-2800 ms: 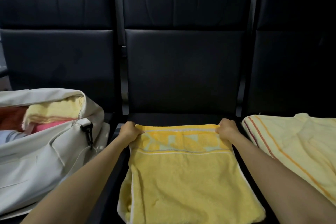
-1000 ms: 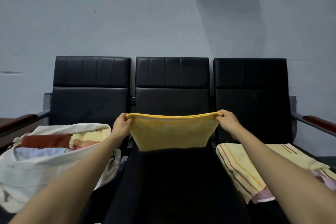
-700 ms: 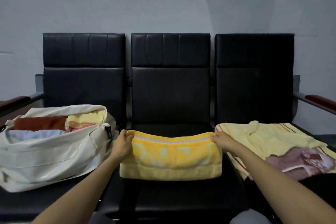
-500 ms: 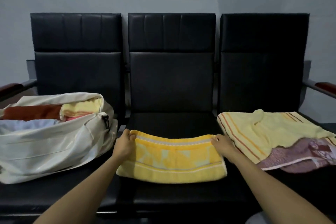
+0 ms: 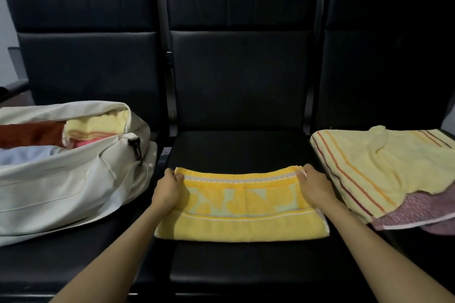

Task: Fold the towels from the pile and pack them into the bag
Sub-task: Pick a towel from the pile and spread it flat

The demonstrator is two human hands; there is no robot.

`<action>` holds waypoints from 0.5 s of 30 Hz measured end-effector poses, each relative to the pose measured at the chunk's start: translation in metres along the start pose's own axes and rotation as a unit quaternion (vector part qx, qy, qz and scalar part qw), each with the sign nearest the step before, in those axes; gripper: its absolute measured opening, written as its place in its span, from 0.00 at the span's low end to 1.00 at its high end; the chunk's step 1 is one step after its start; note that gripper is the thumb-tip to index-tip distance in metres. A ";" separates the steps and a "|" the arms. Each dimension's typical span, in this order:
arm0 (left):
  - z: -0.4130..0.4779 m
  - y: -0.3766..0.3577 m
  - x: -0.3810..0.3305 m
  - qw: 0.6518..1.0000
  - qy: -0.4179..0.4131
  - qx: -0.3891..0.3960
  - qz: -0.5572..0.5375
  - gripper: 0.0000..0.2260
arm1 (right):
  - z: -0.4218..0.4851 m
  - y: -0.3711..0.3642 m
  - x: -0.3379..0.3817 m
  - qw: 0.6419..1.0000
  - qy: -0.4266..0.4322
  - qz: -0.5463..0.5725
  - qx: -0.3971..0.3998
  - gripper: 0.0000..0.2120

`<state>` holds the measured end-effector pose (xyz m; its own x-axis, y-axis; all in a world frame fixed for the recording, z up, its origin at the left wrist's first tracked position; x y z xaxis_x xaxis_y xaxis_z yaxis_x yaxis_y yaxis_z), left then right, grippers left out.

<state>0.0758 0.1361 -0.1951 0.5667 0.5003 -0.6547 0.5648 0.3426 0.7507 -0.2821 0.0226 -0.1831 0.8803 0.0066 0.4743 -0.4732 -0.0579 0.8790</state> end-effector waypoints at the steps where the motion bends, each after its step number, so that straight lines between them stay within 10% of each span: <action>1: 0.001 -0.001 0.000 1.000 0.002 -0.005 0.013 0.09 | 0.002 -0.002 0.001 1.000 0.005 -0.015 -0.006 0.15; 9: 0.010 0.007 0.009 0.991 0.017 0.020 0.134 0.24 | 0.002 -0.006 0.015 0.992 0.008 -0.122 -0.025 0.16; 15: -0.003 0.003 0.011 0.966 0.064 0.145 0.206 0.29 | -0.025 -0.011 0.062 0.967 0.173 -0.183 -0.034 0.17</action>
<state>0.0820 0.1450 -0.1999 0.7106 0.6475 -0.2754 0.4616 -0.1336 0.8770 -0.2231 0.0483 -0.1622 0.9308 0.3490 0.1088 -0.1440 0.0764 0.9866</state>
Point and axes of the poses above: each hand's wrist, its own z-axis towards the middle knuckle, its own y-axis out of the back of the hand, x = y × z, the point moved 6 cm from there along z, towards the middle knuckle, and after that the axes turned 2 degrees about z, right-handed, at the moved point
